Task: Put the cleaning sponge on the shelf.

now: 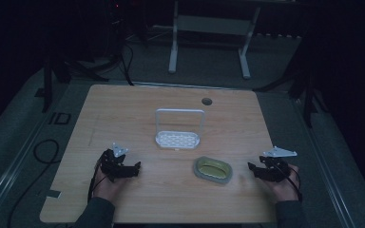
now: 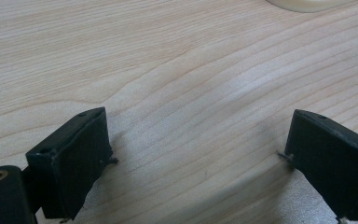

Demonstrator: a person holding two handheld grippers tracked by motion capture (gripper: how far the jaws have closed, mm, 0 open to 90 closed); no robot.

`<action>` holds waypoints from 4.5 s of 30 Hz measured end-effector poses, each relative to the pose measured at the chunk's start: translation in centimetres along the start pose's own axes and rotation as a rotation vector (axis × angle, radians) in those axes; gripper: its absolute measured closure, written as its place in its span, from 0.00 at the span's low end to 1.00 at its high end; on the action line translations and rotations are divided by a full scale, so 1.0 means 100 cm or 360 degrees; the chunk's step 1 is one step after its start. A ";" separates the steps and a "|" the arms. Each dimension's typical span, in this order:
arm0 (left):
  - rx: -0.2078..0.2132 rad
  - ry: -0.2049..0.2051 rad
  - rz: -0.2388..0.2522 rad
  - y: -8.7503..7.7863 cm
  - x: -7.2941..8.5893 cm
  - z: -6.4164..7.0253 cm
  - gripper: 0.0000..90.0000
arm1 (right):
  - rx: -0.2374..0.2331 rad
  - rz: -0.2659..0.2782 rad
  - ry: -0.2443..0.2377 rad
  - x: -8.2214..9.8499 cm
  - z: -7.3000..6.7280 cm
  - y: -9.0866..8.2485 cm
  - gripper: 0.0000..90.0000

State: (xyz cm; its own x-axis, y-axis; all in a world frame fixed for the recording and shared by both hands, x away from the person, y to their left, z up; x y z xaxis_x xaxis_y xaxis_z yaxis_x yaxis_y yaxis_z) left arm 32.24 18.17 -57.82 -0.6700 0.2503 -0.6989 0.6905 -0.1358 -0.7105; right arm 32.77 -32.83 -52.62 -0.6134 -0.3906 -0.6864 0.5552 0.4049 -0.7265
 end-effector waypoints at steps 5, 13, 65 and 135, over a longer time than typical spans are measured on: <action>0.0000 0.0000 0.0000 0.000 0.000 0.000 0.07 | 0.0023 -0.0018 -0.0015 -0.005 0.002 -0.006 0.47; 0.0000 0.0000 0.0000 0.000 0.000 0.000 0.07 | 0.0047 -0.0049 -0.0105 -0.017 -0.003 -0.012 0.49; 0.0000 0.0000 0.0000 0.000 0.000 0.000 0.07 | -0.0117 -0.0195 -0.0546 -0.083 -0.042 -0.030 0.51; 0.0001 -0.0001 -0.0001 0.000 0.000 0.000 0.07 | -0.0357 -0.0417 -0.0738 -0.113 -0.075 -0.020 0.56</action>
State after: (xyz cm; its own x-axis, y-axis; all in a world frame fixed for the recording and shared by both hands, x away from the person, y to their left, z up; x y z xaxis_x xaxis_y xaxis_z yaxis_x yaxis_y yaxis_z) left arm 32.23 18.17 -57.81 -0.6708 0.2497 -0.6984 0.6897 -0.1364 -0.7112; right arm 34.32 -23.04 -43.18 -0.3761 -0.8025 -0.4631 0.2540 0.3914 -0.8845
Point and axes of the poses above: each handheld gripper's, and its own axes: y roughly forward along the jaws, x roughly out of its underside, z roughly to its right, the point moved 2 cm from there along y, roughly forward along the jaws, and after that the axes turned 7 degrees about -x, right-handed, at the moved point
